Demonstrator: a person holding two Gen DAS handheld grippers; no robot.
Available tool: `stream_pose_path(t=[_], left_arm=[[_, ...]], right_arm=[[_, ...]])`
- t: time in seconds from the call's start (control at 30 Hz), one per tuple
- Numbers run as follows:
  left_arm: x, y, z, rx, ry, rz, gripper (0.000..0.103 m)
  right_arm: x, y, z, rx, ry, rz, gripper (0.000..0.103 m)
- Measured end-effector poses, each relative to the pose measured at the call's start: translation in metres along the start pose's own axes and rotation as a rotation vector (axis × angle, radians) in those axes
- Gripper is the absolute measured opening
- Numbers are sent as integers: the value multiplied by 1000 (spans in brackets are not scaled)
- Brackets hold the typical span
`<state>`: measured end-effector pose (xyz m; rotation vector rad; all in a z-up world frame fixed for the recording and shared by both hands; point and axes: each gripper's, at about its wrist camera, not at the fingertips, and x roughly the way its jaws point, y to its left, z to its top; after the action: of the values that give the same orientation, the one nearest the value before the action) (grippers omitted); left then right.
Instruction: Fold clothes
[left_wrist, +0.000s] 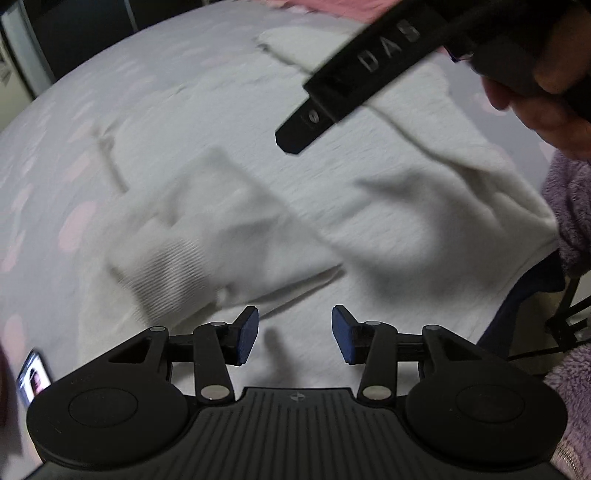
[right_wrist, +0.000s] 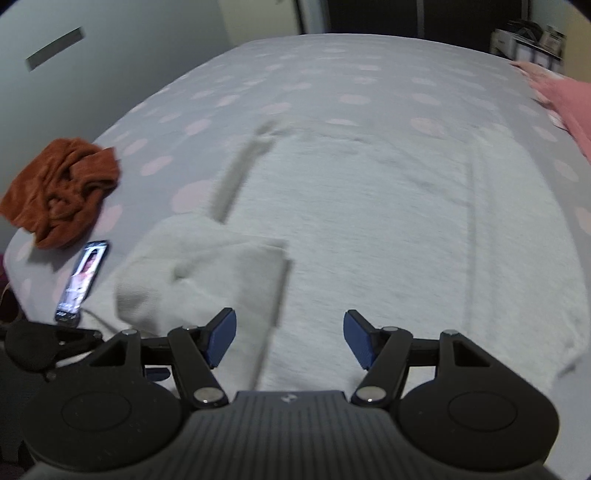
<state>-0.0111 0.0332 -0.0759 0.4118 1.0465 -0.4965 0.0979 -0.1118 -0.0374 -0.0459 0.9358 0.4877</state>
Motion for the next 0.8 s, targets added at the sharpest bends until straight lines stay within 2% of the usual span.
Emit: stream_pose_path(t=[0.13,0.43,0.53,0.67,0.73,0.8], left_arm=[[0,9,-5,-2,25,25,42],[1,30,-15,-5,80,82,42],[8,45,-19,-98,123,72,42],[10,62,-24,-180,134,88,42],[7,67,-24,-200,119,90,42],[6,70,-23,-218,110,85,42]], right_arm=[[14,28,5,-73,20,35,68],[46,76,12,-230,46,41,70],[59,81,11,-241,73,56,70],[77,80,4,-234,117,45,69],[84,78,-2,-231,140,49,62],[86,75,-8,-236,156,59,27]])
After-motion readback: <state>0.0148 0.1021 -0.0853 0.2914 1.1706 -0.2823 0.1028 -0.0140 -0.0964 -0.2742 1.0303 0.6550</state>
